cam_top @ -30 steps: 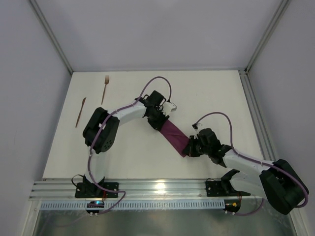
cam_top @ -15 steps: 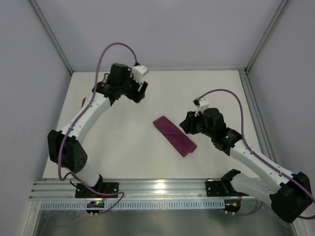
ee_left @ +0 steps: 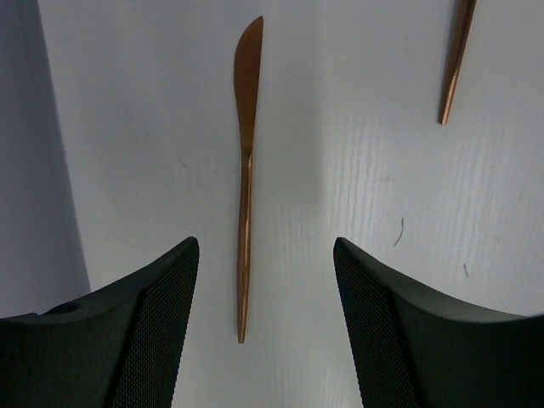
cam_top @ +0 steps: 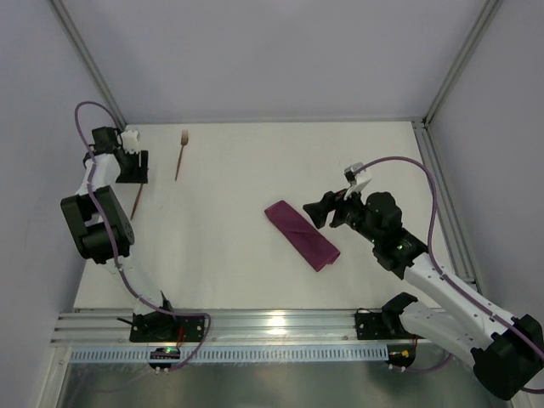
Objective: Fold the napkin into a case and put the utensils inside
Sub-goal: Pick up the fork from the corner of the board.
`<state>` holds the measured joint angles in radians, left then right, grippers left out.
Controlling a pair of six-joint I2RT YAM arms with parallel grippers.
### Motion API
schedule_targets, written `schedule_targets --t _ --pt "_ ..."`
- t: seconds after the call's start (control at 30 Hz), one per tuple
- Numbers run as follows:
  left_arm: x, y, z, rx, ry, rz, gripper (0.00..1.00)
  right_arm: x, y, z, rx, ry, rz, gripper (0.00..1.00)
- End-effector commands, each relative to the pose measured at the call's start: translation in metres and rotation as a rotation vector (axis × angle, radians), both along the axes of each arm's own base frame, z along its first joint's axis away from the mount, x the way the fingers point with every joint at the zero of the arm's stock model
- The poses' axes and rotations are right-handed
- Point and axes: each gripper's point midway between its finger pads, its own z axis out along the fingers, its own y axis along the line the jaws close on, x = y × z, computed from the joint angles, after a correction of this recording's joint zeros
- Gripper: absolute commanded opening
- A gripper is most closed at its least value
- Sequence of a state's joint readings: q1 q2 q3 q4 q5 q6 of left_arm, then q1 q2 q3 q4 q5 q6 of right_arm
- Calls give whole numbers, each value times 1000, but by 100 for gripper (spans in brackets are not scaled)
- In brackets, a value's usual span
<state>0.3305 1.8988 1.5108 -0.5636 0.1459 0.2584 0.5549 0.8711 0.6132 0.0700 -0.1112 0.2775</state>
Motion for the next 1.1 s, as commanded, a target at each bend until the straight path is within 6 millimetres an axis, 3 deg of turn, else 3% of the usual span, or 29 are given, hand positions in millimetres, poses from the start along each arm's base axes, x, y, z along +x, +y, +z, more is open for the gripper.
schedule_targets --t 0.0,0.07,0.27,0.3,0.5,0.53,0.57,0.63,0.67,0.73,0.77,0.8,0.87,0.93,0.97,1.07 --pt "7 7 -8 40 21 -60 66 0 9 14 55 -46 48 79" --pt "4 10 -28 48 65 -88 65 0 8 6 40 -32 42 79" --pt "9 27 -56 73 128 -57 64 -4 10 -9 34 -20 64 79" --pt "13 21 -59 36 122 -71 63 -5 10 -10 35 -20 68 79" --pt "53 -26 -27 -32 16 -157 61 -7 14 -21 30 13 89 78" --pt "60 -32 -30 -56 14 -148 61 -7 14 -23 27 21 90 78" --pt "73 -35 -19 -57 -23 -146 61 -8 14 -25 28 28 89 78" --pt "88 -47 -24 -83 -37 -147 61 -8 13 -28 26 35 87 78" --pt "100 -52 -16 -75 -67 -159 61 -8 13 -28 25 37 87 78" --pt "113 -68 -17 -64 -68 -192 62 -9 13 -30 18 45 86 78" --pt "117 -73 -33 -65 -40 -200 63 -8 12 -31 14 47 85 78" --pt "129 -81 -23 -55 -58 -215 64 -8 12 -31 14 49 81 77" --pt "143 -91 -33 -49 -47 -224 64 -8 12 -33 7 55 82 77" --pt "150 -86 -41 3 -34 -192 65 -8 12 -35 6 64 79 77" --pt "153 -91 -57 -3 -12 -200 65 -7 12 -35 5 66 79 77" --pt "160 -96 -56 14 2 -211 64 -8 12 -39 2 81 80 77"
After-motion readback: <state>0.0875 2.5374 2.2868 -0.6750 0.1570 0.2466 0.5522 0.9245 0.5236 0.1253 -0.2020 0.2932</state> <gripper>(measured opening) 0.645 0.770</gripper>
